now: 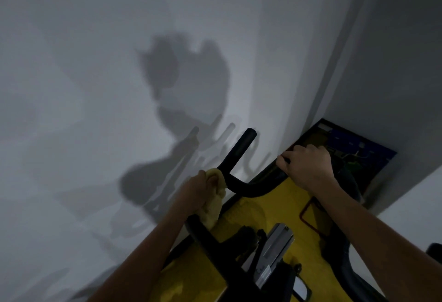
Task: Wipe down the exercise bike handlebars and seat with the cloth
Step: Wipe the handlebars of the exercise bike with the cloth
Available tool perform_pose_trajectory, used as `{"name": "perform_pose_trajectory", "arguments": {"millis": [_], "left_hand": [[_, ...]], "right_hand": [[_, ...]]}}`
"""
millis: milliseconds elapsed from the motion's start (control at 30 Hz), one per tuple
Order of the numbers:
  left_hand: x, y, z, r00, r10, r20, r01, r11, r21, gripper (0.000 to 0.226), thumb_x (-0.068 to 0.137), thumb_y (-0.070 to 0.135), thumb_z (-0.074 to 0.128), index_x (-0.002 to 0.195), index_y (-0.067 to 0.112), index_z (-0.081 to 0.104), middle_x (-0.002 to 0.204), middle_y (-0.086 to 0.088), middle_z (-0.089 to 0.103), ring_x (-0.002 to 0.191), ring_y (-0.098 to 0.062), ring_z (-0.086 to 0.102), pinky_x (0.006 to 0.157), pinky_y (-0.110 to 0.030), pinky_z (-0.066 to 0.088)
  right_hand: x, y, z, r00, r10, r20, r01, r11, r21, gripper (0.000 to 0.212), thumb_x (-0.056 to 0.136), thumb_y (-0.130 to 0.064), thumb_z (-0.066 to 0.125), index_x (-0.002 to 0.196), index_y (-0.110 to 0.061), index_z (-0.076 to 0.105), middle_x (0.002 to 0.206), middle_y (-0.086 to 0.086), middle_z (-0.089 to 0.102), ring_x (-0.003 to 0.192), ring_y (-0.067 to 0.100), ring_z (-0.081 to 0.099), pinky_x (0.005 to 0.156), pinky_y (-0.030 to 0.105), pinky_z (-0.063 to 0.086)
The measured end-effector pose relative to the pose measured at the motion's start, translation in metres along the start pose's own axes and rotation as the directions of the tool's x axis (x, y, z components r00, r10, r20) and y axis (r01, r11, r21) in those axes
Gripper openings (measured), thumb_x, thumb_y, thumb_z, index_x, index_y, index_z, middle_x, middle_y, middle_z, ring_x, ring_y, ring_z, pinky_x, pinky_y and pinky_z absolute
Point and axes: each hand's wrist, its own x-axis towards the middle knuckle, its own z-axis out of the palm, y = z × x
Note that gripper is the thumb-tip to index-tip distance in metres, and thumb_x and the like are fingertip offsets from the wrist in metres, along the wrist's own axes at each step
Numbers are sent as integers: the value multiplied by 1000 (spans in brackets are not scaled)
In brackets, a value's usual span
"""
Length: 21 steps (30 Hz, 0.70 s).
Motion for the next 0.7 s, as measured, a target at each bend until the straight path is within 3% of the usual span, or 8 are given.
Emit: {"name": "perform_pose_trajectory", "arguments": {"millis": [100,200,400,500,567,700], "left_hand": [[16,10,-1,998,51,34,-50,999,-22,33,110,28,35,125,3,50,111,-18,66,98,-34,66,90,-48,51],[34,22,-1,995,92,35,-88,991,-98,34,110,26,34,123,-1,50,111,-20,65,99,-36,65,89,-46,51],[68,45,1,995,96,4,-88,929,-359,48,107,45,35,110,4,59,101,-12,70,94,-27,68,89,-41,54],[78,61,4,995,89,-50,-102,879,-466,42,106,47,36,106,12,60,96,-6,69,86,-20,67,73,-32,51],[85,75,5,981,124,-149,-185,833,-521,40,108,42,37,100,9,58,85,-9,67,78,-23,66,67,-37,51],[108,108,-1,979,98,-177,-178,836,-519,53,106,52,31,113,7,58,109,-15,69,104,-28,66,97,-42,51]], "right_hand": [[1,-1,2,999,40,-23,-39,999,31,19,101,-40,47,100,-36,66,86,-8,59,70,14,49,59,30,28],[3,-1,4,998,51,-29,-50,998,41,28,102,-43,39,95,-35,65,80,-8,54,68,13,45,60,31,27],[1,0,-3,999,52,0,-52,996,68,29,100,-38,35,87,-35,61,77,-9,49,69,14,42,63,31,30],[0,-1,-7,999,49,13,-50,997,67,29,99,-37,33,84,-33,57,77,-8,46,70,15,42,65,31,32],[0,-2,-8,999,45,14,-46,996,71,25,99,-36,36,81,-32,52,78,-7,45,71,15,42,66,31,33],[1,-2,-7,999,44,9,-45,996,82,26,101,-39,41,78,-31,48,77,-6,46,72,17,46,67,32,36]]}}
